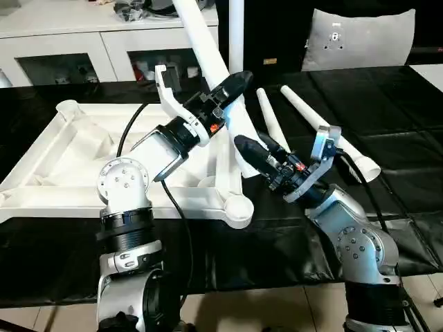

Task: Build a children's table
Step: Pick table leg

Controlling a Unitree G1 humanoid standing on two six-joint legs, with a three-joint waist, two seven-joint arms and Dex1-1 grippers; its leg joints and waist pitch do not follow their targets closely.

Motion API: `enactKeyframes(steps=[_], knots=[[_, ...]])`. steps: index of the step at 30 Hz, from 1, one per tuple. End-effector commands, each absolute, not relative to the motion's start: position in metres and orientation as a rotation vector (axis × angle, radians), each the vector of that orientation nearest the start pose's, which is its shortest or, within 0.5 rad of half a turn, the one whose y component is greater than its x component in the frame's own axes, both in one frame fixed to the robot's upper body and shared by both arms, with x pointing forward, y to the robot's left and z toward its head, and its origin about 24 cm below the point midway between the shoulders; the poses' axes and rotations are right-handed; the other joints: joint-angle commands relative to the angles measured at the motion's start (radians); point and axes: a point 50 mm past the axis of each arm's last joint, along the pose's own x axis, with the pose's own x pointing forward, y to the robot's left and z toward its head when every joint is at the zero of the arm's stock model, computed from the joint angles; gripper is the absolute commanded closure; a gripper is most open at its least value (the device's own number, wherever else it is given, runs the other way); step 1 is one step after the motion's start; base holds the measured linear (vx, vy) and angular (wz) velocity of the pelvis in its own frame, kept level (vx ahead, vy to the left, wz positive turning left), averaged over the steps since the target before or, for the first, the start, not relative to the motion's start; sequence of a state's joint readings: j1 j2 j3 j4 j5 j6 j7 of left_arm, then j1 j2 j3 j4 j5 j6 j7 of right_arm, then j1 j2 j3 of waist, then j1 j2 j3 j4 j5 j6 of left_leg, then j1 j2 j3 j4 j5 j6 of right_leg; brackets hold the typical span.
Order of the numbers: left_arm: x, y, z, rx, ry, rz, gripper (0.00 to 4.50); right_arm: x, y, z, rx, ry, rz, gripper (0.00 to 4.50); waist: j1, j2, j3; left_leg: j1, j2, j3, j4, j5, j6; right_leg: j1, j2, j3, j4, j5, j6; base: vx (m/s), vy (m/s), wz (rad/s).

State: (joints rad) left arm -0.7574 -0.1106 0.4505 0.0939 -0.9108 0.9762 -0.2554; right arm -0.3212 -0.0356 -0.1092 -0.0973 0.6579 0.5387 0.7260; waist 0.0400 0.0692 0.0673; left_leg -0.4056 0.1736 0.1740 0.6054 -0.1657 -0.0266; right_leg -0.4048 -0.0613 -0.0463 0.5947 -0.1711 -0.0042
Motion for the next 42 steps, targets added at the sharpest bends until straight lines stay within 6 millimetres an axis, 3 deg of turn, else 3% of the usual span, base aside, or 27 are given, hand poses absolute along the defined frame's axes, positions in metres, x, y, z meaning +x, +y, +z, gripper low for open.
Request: enactKeyframes(steps=[1, 16, 18, 23, 24, 28, 34, 35, 42], knots=[[0.329, 0.083, 0.201, -0.946, 0.092, -0.913, 2.14, 0.286, -0.107, 0.121, 0.583, -0.057, 0.939, 1.85, 0.002, -0.020, -0.080, 0.022, 0.036, -0.015, -0.062, -0.155, 0.057, 0.048, -0.064, 0.029, -0.081, -0.314, -0.149, 0.000, 0.000, 0.00], [0.331, 0.090, 0.193, -0.840, 0.104, -0.851, 2.14, 0.287, -0.108, 0.117, 0.557, -0.036, 0.940, 1.85, 0.002, -0.020, -0.082, 0.024, 0.037, -0.014, -0.061, -0.142, 0.058, 0.049, -0.064, 0.030, -0.075, -0.270, -0.159, 0.000, 0.000, 0.00], [0.331, 0.090, 0.193, -0.823, 0.098, -0.851, 2.47, 0.287, -0.108, 0.116, 0.543, -0.029, 0.935, 1.86, 0.003, -0.021, -0.082, 0.022, 0.037, -0.014, -0.060, -0.139, 0.056, 0.050, -0.065, 0.031, -0.075, -0.272, -0.162, 0.000, 0.000, 0.00], [0.333, 0.094, 0.192, -0.761, 0.082, -0.815, 2.58, 0.289, -0.111, 0.115, 0.522, -0.019, 0.912, 1.86, 0.002, -0.020, -0.082, 0.023, 0.038, -0.015, -0.061, -0.147, 0.053, 0.050, -0.065, 0.031, -0.075, -0.283, -0.159, 0.000, 0.000, 0.00], [0.333, 0.095, 0.191, -0.749, 0.085, -0.805, 2.58, 0.289, -0.111, 0.114, 0.519, -0.016, 0.909, 1.86, 0.002, -0.016, -0.082, 0.024, 0.037, -0.014, -0.061, -0.149, 0.052, 0.049, -0.064, 0.031, -0.075, -0.284, -0.159, 0.000, 0.000, 0.00], [0.337, 0.097, 0.186, -0.546, 0.096, -0.750, 2.58, 0.289, -0.111, 0.112, 0.503, -0.007, 0.904, 1.86, -0.001, -0.016, -0.082, 0.026, 0.041, -0.017, -0.064, -0.159, 0.044, 0.047, -0.064, 0.031, -0.075, -0.287, -0.148, 0.000, 0.000, 0.00], [0.338, 0.100, 0.192, -0.604, 0.053, -0.732, 2.59, 0.292, -0.112, 0.111, 0.467, 0.009, 0.882, 1.86, -0.003, -0.018, -0.084, 0.023, 0.035, -0.013, -0.059, -0.150, 0.041, 0.051, -0.065, 0.031, -0.074, -0.268, -0.172, 0.000, 0.000, 0.00], [0.338, 0.100, 0.192, -0.604, 0.053, -0.732, 2.59, 0.292, -0.112, 0.111, 0.467, 0.009, 0.882, 1.57, -0.003, -0.017, -0.084, 0.023, 0.036, -0.014, -0.059, -0.149, 0.044, 0.050, -0.064, 0.031, -0.073, -0.271, -0.169, 0.000, 0.000, 0.00], [0.343, 0.102, 0.195, -0.545, 0.017, -0.669, 2.59, 0.295, -0.121, 0.117, 0.473, -0.023, 0.881, 1.10, -0.004, -0.021, -0.084, 0.024, 0.037, -0.014, -0.058, -0.152, 0.051, 0.049, -0.063, 0.030, -0.075, -0.290, -0.158, 0.000, 0.000, 0.00]])
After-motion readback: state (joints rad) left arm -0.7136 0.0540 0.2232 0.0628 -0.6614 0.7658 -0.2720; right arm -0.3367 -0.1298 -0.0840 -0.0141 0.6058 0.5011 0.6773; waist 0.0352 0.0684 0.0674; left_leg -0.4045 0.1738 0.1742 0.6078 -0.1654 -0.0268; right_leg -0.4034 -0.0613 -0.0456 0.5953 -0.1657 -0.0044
